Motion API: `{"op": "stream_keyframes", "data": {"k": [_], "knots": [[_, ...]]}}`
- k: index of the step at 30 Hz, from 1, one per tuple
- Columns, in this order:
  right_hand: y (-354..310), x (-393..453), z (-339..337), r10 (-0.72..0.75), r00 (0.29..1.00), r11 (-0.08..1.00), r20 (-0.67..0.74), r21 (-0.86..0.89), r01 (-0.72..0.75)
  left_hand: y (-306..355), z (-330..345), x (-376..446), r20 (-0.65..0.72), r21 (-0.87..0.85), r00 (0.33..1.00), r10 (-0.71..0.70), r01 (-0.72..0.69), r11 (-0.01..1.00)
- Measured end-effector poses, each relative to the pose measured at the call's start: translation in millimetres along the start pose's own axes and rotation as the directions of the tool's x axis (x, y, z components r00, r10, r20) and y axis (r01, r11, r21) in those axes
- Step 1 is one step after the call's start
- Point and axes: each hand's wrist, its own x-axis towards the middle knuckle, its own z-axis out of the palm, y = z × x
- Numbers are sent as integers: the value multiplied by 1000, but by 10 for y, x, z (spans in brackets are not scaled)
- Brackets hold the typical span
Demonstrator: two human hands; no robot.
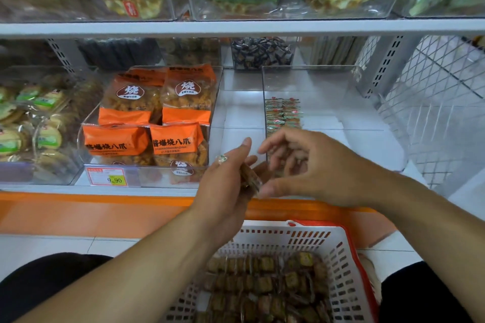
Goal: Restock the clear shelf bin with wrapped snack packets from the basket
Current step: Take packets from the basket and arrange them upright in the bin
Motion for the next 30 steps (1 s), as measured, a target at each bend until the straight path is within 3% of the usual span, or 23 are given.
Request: {"op": "stream_keyframes", "data": {"k": [3, 8, 11, 14, 19, 22, 25, 27, 30], "knots": [[-9, -29, 281, -76, 994, 981, -80, -186, 60, 63, 62, -60, 102, -11, 994, -42, 43, 999], [78, 35, 160, -51, 945, 998, -324, -59, 34, 151, 28, -87, 162, -30, 984, -79, 84, 996], [65, 25, 35, -131, 889, 991, -438, -37, 127, 194, -26, -79, 191, 18, 978, -85, 83, 996], [19, 1, 34, -254, 874, 965, -415, -41, 260, 208, -44, -88, 196, 82, 975, -108, 93, 992], [51, 0, 108, -254, 890, 964, -379, -23, 265, 218, -1, -111, 265, 83, 952, -151, 134, 988], [58, 11, 92, -247, 885, 960, -395, 21, 278, 200, 2, -119, 197, 1, 974, -113, 115, 993], [70, 24, 72, -148, 880, 962, -451, 140, 234, 219, -9, -98, 52, -139, 998, -29, 35, 990], [59, 30, 59, -56, 891, 932, -451, 296, 208, 238, -16, -71, -72, -88, 997, -17, 10, 996], [56, 40, 54, 88, 938, 820, -335, 558, 123, 229, -25, -48, -207, -21, 978, -15, 11, 1000]]}}
